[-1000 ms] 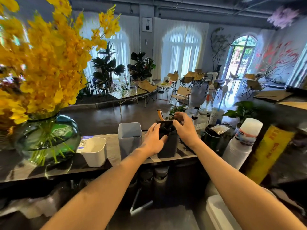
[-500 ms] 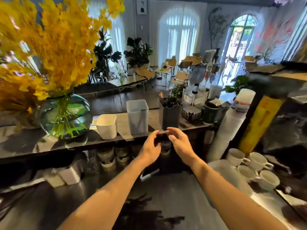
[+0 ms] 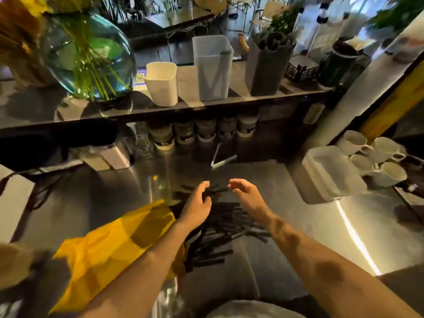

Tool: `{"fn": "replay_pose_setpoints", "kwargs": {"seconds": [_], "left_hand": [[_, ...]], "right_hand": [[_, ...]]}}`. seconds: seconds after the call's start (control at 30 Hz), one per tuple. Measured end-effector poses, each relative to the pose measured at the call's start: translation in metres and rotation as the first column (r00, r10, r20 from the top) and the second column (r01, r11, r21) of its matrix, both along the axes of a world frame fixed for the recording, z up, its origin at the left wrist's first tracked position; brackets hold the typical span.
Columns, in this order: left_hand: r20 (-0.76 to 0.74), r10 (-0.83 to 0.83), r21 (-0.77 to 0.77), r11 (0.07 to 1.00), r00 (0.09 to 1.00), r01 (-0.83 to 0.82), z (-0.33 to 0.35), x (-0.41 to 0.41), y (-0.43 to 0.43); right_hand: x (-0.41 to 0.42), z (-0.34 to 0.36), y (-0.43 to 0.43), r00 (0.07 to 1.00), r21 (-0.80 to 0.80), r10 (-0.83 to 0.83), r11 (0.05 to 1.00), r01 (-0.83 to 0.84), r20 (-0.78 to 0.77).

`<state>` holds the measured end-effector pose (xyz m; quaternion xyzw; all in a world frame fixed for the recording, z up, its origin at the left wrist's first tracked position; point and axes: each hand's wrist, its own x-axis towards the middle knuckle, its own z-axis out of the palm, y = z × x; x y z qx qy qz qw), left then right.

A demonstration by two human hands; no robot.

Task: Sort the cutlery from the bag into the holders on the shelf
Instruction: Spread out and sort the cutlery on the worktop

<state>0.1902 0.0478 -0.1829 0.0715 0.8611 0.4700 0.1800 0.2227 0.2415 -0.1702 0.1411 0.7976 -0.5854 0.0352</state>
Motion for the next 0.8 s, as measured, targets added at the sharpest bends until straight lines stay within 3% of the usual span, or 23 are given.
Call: {"fn": "replay_pose_setpoints", "kwargs": {"seconds": [0.5,0.7,0.8], "left_hand": [[0.097,-0.069,-0.303,0.948,0.993,0.095,-0.061,0.042,-0.065],[0.084,-0.102,-0.377,0.917,0.991,0.127,-0.065,0.047,-0.079],[0.074,-0.087,-0.439,0.891,0.993,0.111,-0.066,0.05,-0.084]], "right_hand": [[0.043,-0.084,-0.06,0.946,0.151,0.158,0.967,-0.207,0.282],[0.032,-0.094,-0.095,0.941,0.268,0.24,0.915,-0.301,0.239],[0.02,-0.094,-0.111,0.899,0.335,0.382,0.836,-0.434,0.213]]}}
